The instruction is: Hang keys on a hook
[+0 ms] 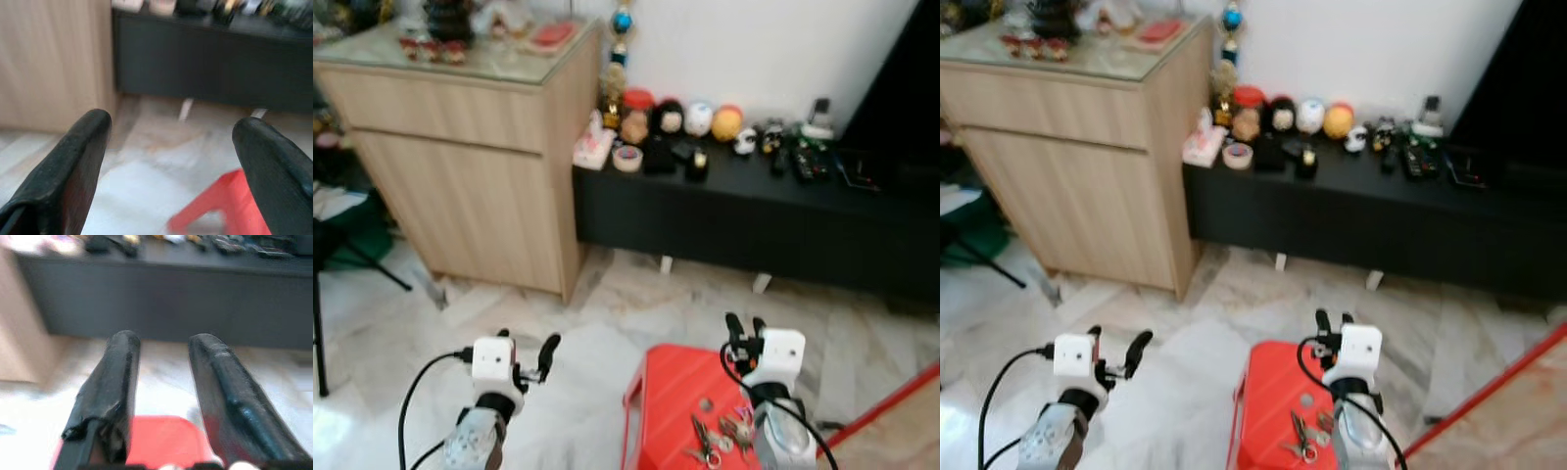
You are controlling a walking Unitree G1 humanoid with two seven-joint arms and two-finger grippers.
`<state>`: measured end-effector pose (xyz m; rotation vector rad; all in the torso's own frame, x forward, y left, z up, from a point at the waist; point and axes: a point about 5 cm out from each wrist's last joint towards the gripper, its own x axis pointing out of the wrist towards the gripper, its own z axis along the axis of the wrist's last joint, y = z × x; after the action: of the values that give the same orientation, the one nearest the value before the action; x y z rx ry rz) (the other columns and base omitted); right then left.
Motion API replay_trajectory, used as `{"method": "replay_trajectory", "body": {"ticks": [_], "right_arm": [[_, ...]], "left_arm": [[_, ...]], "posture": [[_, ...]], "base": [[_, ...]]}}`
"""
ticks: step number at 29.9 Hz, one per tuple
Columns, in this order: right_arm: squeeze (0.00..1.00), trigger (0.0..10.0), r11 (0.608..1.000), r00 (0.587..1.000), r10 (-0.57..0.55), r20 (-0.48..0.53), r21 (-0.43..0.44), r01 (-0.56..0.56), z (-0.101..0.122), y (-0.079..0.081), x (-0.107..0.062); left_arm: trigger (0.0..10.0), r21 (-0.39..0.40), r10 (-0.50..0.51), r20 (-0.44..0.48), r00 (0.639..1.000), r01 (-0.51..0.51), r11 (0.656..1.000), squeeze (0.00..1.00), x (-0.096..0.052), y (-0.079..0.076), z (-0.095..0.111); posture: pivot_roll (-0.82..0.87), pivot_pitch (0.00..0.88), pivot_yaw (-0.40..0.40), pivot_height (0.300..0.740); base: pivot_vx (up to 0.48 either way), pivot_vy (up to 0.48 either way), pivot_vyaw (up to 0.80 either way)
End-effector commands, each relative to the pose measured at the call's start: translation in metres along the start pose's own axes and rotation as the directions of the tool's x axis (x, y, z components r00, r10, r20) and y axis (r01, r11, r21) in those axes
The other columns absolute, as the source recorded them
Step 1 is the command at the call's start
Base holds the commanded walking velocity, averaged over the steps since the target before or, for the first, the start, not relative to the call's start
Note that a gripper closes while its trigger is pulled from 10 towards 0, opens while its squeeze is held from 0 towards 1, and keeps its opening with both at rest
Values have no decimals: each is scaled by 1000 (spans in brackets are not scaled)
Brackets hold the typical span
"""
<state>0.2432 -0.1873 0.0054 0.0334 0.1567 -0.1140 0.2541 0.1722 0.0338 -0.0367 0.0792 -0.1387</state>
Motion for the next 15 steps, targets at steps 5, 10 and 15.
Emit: {"method": "replay_trajectory", "body": {"ticks": [5, 10, 15], "right_arm": [[0, 10000, 999, 999, 37, 31, 3, -37, 9, 12, 7], [0, 10000, 999, 999, 41, 2, 12, -41, 7, 13, 7], [0, 10000, 999, 999, 38, -11, 22, -38, 5, 14, 7]], "left_arm": [[10000, 3, 34, -32, 999, -34, 999, 0, -9, 11, -7], [10000, 3, 30, -31, 999, -30, 1000, 0, -8, 9, -6], [10000, 2, 29, -33, 999, -29, 1000, 0, -9, 9, -6]], "posture": [[28, 1, -82, 740], [29, 6, -82, 740], [29, 6, -82, 716]], "base": [[0, 0, 0], [0, 0, 0], [0, 0, 0]]}}
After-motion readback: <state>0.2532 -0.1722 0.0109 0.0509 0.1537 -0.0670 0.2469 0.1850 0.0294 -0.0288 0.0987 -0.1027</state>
